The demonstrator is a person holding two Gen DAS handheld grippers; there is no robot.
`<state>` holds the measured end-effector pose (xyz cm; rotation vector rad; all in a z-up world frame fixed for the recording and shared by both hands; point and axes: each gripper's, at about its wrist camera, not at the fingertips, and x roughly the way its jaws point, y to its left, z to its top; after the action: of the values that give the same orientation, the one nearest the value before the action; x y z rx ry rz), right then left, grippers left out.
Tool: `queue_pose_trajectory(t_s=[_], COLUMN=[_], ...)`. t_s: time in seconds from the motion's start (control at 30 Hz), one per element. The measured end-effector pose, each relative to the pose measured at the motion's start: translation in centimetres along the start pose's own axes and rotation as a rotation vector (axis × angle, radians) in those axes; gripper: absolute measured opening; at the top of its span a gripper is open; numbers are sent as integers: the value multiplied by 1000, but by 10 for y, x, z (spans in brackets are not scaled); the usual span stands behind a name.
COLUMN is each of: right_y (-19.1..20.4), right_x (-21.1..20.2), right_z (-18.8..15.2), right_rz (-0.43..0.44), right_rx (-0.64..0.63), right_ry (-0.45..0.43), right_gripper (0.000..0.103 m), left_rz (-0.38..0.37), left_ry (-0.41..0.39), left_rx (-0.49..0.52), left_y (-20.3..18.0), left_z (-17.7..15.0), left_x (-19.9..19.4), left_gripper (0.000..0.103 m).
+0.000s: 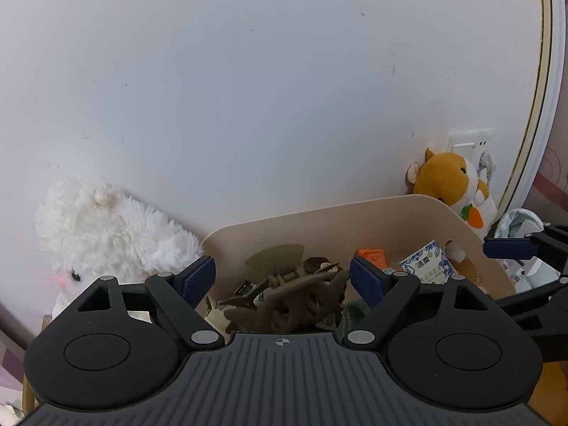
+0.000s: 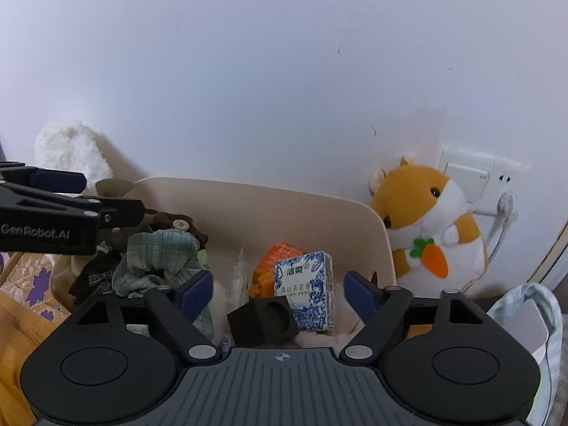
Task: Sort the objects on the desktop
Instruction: 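Lower claw clip and black box into the basket and open both grippers, then move both grippers back down to the brown hair tie and tissue pack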
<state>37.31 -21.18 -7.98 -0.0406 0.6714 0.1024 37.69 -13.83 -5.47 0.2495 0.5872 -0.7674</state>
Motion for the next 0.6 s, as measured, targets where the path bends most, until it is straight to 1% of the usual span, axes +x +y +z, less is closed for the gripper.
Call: queue_pose_trajectory(t_s=[0.2,0.4,0.6], right_y=[1,1,-1], right_x=[-9,-21,-38], right_z=[-2,-6,-17], right_rz=[-9,-16,10], right_rx=[-7,-3,39], right_ry=[-10,-25,-54], right_gripper=[88,89,89], left_rz=[-27,-51,-44], left_ry=[-14,-36,-89], left_rx=[-50,-76,-61], left_y=[3,1,7], left_z=[8,15,13], left_x=[-3,-10,-37], left_gripper=[85,86,86])
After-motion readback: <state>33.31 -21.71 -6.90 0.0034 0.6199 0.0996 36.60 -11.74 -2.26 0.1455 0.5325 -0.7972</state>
